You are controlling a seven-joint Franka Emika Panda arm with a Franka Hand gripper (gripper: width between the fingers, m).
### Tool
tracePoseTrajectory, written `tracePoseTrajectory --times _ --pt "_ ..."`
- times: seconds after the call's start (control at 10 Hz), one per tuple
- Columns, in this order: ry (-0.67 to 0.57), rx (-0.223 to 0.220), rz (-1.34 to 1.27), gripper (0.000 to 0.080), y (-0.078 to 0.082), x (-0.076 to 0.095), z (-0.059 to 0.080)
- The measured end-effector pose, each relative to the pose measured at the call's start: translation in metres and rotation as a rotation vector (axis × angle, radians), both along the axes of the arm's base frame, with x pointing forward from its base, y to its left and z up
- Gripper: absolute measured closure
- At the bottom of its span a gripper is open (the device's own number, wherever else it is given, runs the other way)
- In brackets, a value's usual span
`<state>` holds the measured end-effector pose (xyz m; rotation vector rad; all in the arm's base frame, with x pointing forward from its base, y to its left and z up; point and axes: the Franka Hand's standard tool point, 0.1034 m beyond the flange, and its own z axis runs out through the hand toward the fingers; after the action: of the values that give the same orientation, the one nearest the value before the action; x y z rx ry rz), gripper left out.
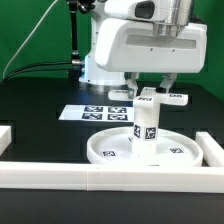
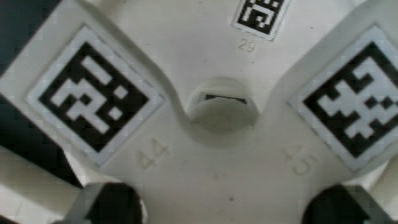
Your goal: Assemble round table
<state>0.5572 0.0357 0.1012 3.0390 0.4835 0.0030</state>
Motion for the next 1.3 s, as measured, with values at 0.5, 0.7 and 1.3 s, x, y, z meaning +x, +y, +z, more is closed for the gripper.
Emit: tracePoseTrajectory --times 0.5,0.7,1.3 --pt "-0.017 0.066 -0.638 0.0359 0.0035 -0.0006 -0.0002" --pt "-0.024 0.062 -0.787 0.0359 0.0039 -0.0007 0.0000" --pt "-0.040 0.151 -1.315 0.0358 0.0016 0.0015 0.0003"
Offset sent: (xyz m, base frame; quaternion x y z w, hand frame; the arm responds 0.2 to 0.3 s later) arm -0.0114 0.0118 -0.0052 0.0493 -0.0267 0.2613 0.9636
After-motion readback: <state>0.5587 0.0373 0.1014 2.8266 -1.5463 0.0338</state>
